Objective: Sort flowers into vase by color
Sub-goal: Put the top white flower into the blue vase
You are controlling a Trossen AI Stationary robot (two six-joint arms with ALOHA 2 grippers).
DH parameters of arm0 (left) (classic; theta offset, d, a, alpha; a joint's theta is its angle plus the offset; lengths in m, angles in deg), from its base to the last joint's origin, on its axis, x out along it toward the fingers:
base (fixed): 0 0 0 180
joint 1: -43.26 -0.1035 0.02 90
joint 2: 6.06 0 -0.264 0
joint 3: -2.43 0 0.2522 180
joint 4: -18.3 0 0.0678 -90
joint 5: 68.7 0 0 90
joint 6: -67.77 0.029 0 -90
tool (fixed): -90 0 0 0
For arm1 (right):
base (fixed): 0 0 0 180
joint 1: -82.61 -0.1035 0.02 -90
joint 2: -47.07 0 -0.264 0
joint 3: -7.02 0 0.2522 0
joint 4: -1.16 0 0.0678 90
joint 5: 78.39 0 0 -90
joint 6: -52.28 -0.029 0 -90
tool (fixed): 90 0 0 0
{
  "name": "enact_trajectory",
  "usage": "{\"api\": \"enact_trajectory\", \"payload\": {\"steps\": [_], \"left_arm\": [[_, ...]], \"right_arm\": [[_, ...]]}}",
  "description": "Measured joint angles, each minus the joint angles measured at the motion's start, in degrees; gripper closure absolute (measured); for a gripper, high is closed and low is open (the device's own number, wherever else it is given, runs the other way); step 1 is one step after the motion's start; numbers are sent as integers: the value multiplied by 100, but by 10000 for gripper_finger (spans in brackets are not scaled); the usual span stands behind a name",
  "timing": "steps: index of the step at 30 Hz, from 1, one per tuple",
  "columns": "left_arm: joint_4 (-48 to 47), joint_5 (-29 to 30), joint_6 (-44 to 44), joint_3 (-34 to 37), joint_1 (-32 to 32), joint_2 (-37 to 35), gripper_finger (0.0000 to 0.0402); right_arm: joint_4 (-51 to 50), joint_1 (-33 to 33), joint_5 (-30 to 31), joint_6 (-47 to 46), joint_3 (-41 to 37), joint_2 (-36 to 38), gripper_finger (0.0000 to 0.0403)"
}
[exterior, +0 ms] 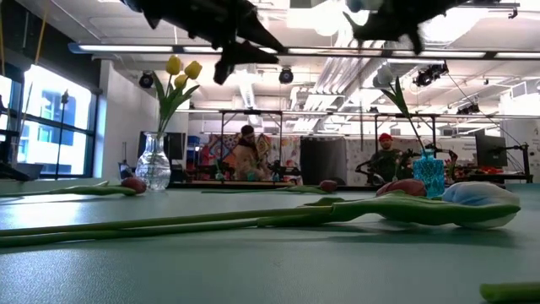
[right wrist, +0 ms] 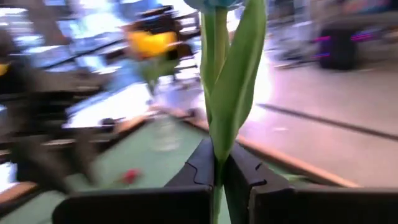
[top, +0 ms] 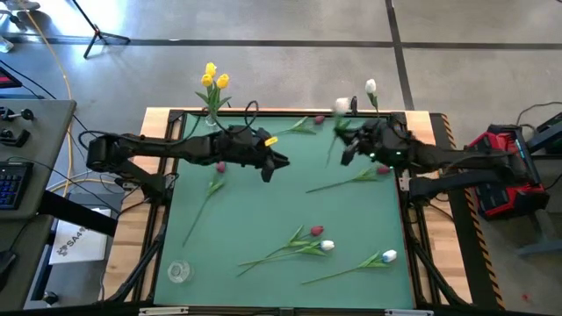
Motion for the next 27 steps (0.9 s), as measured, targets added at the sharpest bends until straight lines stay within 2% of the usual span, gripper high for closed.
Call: {"api": "enact_trajectory", "payload": {"steps": [8, 12, 14, 17, 21, 27], "left_arm": [[-46, 594, 426, 2, -6, -500, 327], [-105, 635, 460, 2, -49, -594, 327], [-132, 631, 460, 2, -72, -583, 328], [-128, 633, 448, 2, -104, -581, 328], [-123, 726, 462, 2, -114, -581, 328], [-120, 801, 462, 2, -276, -581, 328]], "right_arm": [[-1237, 2, 2478, 394, 0, 1026, 402], [-1049, 47, 3752, 897, 0, 1194, 402], [-865, 131, 4072, 1222, 0, 1206, 402], [-735, 368, 4254, 1395, 0, 1186, 403], [-882, 1059, 4228, 801, 0, 1030, 403], [-849, 2410, 3229, 258, 0, 717, 403]]}}
